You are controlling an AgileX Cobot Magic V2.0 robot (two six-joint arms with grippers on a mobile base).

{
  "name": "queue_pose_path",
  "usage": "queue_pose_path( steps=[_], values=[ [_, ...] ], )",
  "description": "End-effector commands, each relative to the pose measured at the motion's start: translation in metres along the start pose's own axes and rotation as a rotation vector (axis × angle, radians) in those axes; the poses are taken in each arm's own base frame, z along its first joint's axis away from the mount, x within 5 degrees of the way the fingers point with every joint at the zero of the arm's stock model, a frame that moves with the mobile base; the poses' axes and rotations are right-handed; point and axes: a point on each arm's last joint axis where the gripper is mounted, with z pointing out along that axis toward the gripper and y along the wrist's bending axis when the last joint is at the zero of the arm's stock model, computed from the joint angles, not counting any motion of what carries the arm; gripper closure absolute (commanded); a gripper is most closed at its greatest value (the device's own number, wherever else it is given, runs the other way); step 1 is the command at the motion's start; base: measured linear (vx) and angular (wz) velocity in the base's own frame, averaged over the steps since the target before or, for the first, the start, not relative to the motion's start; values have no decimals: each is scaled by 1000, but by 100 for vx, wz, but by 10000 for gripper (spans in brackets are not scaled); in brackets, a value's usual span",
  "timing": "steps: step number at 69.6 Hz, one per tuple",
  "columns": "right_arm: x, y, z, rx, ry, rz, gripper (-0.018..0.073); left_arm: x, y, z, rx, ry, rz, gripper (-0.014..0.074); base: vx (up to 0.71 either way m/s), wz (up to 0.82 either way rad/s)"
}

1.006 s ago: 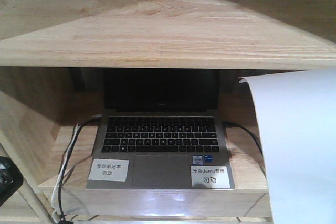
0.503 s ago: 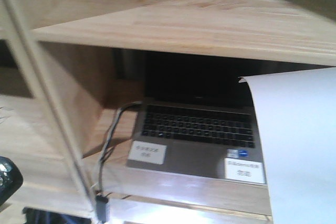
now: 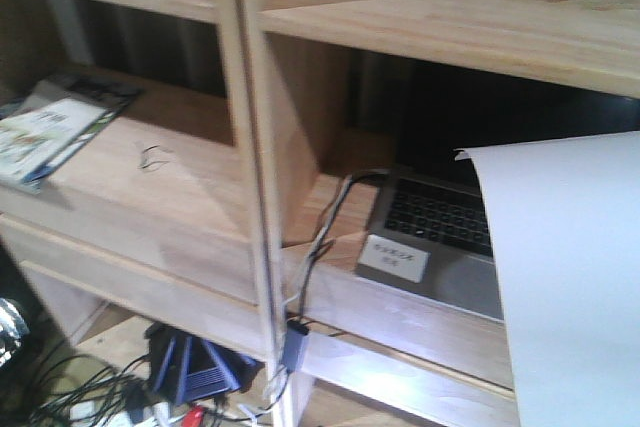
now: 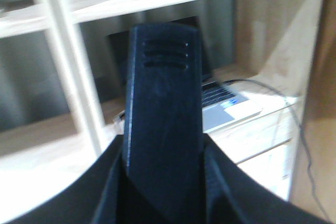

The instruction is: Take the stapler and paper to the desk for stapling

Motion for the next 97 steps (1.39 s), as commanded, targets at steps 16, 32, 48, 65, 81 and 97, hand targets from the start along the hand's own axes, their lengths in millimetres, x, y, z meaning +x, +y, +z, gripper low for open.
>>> queue_pose_path(
  steps=[16,32,48,65,81,97],
  values=[
    [-6,8,6,-41,-25,-9,565,-18,2,-3,-19,-130,-20,603,-9,37],
    [-6,8,6,-41,-25,-9,565,-18,2,-3,-19,-130,-20,603,-11,41],
    [-6,8,6,-41,-25,-9,565,-18,2,-3,-19,-130,-20,603,-11,45],
    [-6,8,6,-41,-25,-9,565,-18,2,-3,-19,-130,-20,603,-11,44],
    [-6,8,6,-41,-25,-9,565,-18,2,-3,-19,-130,-20,603,-10,43],
    [-6,8,6,-41,-25,-9,565,-18,2,-3,-19,-130,-20,603,-8,43]
  ],
)
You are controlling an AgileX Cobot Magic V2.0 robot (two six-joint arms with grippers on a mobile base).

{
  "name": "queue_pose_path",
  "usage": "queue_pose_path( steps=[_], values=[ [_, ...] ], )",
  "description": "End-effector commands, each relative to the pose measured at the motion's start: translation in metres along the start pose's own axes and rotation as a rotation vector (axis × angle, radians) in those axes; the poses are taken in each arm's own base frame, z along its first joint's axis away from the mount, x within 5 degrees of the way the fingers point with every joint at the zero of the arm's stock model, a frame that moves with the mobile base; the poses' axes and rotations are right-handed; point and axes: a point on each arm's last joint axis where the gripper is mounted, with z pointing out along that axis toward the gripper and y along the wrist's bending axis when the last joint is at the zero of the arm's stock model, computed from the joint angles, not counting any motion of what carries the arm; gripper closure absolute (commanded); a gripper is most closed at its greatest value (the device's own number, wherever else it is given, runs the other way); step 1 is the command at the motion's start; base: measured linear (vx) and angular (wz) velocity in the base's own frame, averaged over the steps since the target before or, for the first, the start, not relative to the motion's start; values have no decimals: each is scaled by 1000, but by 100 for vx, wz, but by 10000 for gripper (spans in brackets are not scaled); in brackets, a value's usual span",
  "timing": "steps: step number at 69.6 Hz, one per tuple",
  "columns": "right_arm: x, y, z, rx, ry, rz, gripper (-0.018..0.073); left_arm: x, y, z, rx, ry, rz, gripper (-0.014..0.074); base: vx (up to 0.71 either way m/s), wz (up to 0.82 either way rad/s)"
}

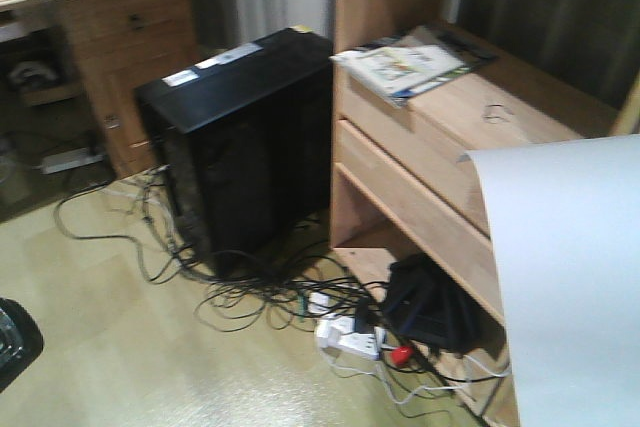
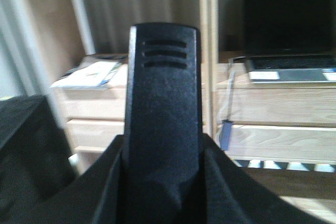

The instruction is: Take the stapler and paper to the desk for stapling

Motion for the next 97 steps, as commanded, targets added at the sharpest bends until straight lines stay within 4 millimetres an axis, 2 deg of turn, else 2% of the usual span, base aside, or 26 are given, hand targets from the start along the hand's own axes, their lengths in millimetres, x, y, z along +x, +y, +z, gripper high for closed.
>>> queue_pose_path(
  steps=[1,97],
  values=[
    [-6,8,6,-41,-25,-9,565,-18,2,-3,-19,-130,-20,603,-7,43],
    [-6,8,6,-41,-25,-9,565,-18,2,-3,-19,-130,-20,603,2,34]
  ],
)
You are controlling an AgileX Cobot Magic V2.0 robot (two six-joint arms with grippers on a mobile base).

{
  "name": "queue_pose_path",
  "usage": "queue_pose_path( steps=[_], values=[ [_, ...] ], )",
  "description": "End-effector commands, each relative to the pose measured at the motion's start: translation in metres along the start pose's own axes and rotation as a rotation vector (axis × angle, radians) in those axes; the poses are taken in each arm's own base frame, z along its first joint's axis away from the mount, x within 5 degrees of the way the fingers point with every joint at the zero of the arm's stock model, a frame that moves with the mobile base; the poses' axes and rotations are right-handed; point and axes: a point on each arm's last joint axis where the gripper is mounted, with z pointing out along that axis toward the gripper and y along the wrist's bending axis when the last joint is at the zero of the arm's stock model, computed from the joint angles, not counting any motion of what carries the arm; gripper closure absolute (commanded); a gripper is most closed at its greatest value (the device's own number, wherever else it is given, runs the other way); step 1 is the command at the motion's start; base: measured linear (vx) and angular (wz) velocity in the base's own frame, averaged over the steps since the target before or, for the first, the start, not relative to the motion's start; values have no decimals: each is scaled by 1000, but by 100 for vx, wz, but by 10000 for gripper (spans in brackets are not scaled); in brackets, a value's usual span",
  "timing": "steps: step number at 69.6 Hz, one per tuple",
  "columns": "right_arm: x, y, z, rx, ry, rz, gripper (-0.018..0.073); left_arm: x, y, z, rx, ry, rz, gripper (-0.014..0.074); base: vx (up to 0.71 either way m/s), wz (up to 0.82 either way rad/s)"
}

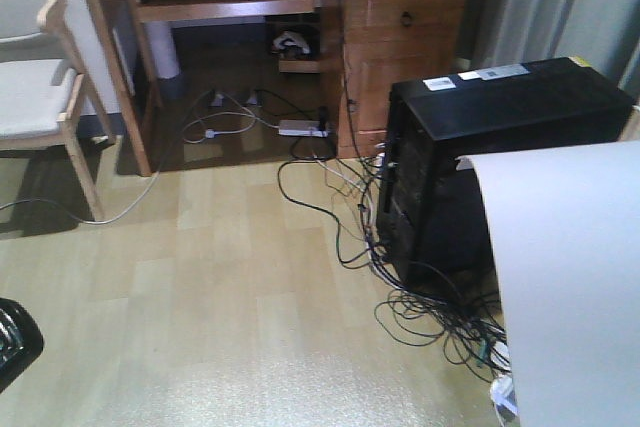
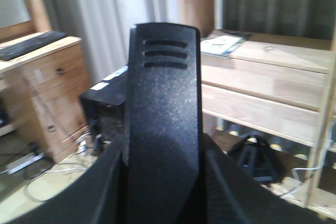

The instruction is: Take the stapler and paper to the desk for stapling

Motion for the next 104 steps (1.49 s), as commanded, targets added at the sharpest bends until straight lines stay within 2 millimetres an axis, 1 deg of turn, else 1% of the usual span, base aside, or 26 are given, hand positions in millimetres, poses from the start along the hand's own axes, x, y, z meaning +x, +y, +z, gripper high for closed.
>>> queue_pose_path(
  steps=[1,57,104],
  values=[
    [-6,8,6,-41,-25,-9,565,-18,2,-3,-19,-130,-20,603,10,29],
    [-6,8,6,-41,-25,-9,565,-18,2,-3,-19,-130,-20,603,14,19],
    [-6,8,6,-41,-25,-9,565,-18,2,-3,-19,-130,-20,603,30,10]
  ],
)
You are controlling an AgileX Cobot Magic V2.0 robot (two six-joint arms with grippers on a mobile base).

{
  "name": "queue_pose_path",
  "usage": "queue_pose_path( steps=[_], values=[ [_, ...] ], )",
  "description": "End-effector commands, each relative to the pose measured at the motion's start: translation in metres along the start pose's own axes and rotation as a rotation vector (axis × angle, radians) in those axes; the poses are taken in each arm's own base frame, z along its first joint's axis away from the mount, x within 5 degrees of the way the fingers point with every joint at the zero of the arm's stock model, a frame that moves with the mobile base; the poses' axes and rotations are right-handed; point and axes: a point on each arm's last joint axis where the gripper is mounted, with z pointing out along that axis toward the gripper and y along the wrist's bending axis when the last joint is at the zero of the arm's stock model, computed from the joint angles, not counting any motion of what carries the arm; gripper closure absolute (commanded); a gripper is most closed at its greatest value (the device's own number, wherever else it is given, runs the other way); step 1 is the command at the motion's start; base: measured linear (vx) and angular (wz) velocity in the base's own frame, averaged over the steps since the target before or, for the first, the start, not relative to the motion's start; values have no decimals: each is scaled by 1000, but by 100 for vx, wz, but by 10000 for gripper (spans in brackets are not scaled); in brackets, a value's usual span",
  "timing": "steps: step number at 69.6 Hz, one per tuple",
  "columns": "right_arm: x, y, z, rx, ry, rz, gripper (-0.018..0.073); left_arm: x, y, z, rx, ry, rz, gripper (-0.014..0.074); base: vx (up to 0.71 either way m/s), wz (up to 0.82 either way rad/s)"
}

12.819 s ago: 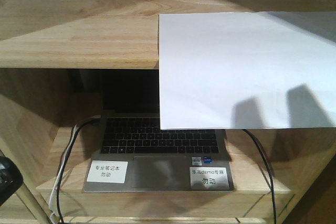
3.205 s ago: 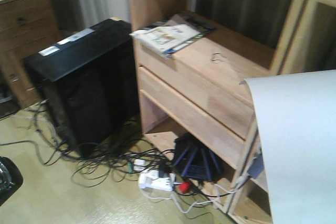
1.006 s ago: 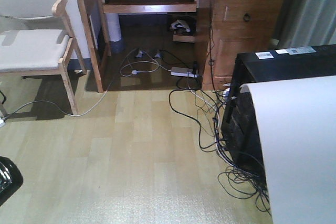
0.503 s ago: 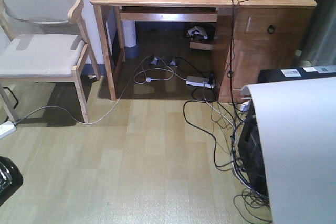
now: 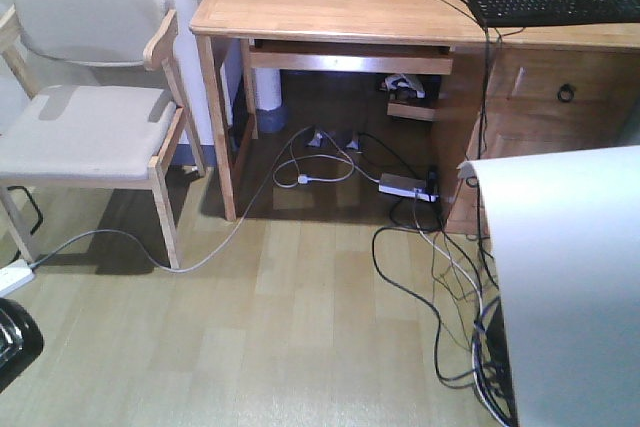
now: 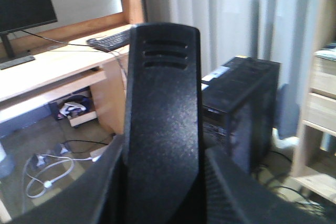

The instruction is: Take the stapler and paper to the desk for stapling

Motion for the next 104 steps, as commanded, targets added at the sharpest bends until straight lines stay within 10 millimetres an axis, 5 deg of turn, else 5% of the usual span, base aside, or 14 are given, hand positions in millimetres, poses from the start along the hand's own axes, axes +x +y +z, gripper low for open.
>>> queue_pose_path(
  steps=[1,104],
  values=[
    [-6,8,6,-41,-25,-9,565,-18,2,-3,-19,-130,-20,603,36,6],
    [-6,8,6,-42,-25,-9,565,-18,2,-3,-19,-130,-20,603,37,1]
  ],
)
